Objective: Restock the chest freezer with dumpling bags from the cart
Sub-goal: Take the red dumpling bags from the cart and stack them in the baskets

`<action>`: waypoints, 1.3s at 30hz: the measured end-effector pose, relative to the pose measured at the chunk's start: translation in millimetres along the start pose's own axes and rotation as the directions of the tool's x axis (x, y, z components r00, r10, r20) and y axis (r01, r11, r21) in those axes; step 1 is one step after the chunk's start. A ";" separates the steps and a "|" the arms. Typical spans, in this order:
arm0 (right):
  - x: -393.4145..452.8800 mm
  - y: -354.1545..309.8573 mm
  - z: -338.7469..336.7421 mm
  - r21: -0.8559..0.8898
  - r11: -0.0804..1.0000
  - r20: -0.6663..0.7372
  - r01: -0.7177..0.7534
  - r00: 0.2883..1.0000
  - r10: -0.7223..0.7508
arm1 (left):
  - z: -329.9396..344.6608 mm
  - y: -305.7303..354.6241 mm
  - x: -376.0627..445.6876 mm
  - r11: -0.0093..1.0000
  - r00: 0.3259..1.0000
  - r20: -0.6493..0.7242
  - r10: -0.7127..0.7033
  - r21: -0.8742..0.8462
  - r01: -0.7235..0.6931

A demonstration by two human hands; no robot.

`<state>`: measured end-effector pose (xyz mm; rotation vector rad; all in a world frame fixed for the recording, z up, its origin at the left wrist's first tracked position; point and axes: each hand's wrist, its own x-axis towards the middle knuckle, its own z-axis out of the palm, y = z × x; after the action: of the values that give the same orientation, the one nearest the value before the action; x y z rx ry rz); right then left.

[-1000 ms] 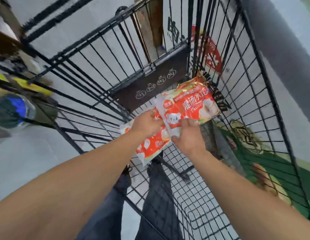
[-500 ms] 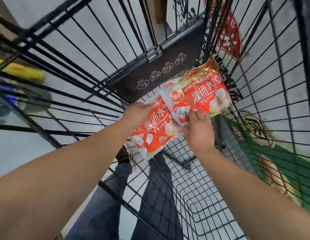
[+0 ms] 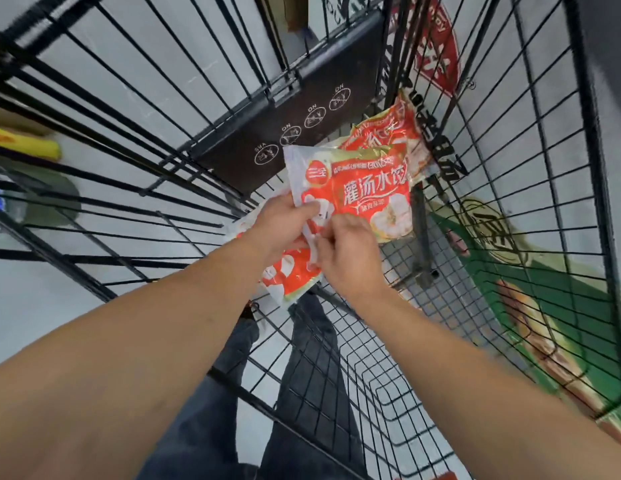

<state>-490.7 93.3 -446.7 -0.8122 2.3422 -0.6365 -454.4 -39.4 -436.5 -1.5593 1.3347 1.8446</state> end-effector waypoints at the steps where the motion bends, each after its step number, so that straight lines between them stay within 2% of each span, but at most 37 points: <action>1: -3.9 -3.1 3.4 0.035 0.999 0.020 0.023 1.000 -0.024 | -6.7 -4.7 2.3 0.994 0.998 -0.058 0.005 0.112 0.002; 3: -6.4 -2.6 2.3 0.078 0.997 -0.006 -0.005 1.000 0.006 | -25.7 -14.1 12.1 0.921 0.986 -0.166 0.021 0.388 0.046; 5: 0.9 17.8 -3.3 0.093 0.972 -0.070 -0.215 0.973 0.221 | -39.0 -20.4 20.8 0.800 0.974 -0.225 -0.012 0.583 0.144; 7: 13.3 48.9 -8.1 0.132 0.873 -0.099 -0.469 0.870 0.482 | -43.9 -24.8 27.9 0.631 0.965 -0.264 -0.003 0.748 0.206; 9: 23.1 67.1 -14.1 0.255 0.731 0.017 -0.633 0.758 0.652 | -44.1 -29.2 35.6 0.566 0.958 -0.285 0.037 0.796 0.215; 11: 27.3 71.9 -17.0 0.346 0.618 0.216 -0.706 0.701 0.680 | -40.7 -31.0 42.0 0.552 0.955 -0.293 0.052 0.805 0.217; 13: 26.5 74.5 -16.1 0.372 0.606 0.265 -0.703 0.706 0.657 | -39.6 -34.4 45.2 0.573 0.953 -0.294 0.072 0.794 0.201; 15: 23.5 75.4 -18.4 0.406 0.609 0.223 -0.682 0.719 0.658 | -38.4 -37.1 42.3 0.651 0.942 -0.321 0.099 0.737 0.182; 18: 18.4 74.9 -19.3 0.445 0.579 0.180 -0.683 0.701 0.690 | -37.0 -43.3 35.4 0.738 0.910 -0.377 0.174 0.661 0.133; 22: 9.1 73.3 -23.0 0.458 0.554 0.135 -0.695 0.671 0.729 | -32.7 -37.0 23.7 0.887 0.905 -0.415 0.096 0.448 0.111; 25: -4.0 71.9 -25.6 0.482 0.533 0.109 -0.696 0.651 0.751 | -30.2 -31.7 12.4 0.933 0.915 -0.395 0.083 0.352 0.068; 29: -30.5 61.5 -30.4 0.515 0.498 0.080 -0.698 0.617 0.783 | -33.5 -34.7 3.8 0.956 0.943 -0.318 0.095 0.292 0.003; 33: -65.5 43.1 -36.4 0.560 0.478 0.023 -0.677 0.589 0.808 | -34.6 -25.6 -28.6 0.930 0.955 -0.243 0.169 0.361 -0.073; 39: -137.2 -5.4 -57.2 0.722 0.467 -0.147 -0.511 0.546 0.825 | -39.2 -14.8 -98.3 0.830 0.928 -0.091 0.362 0.485 -0.276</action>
<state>-436.4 195.3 -353.1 0.7158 2.3276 -1.1995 -390.8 -37.8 -350.7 -1.3208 2.0529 1.4098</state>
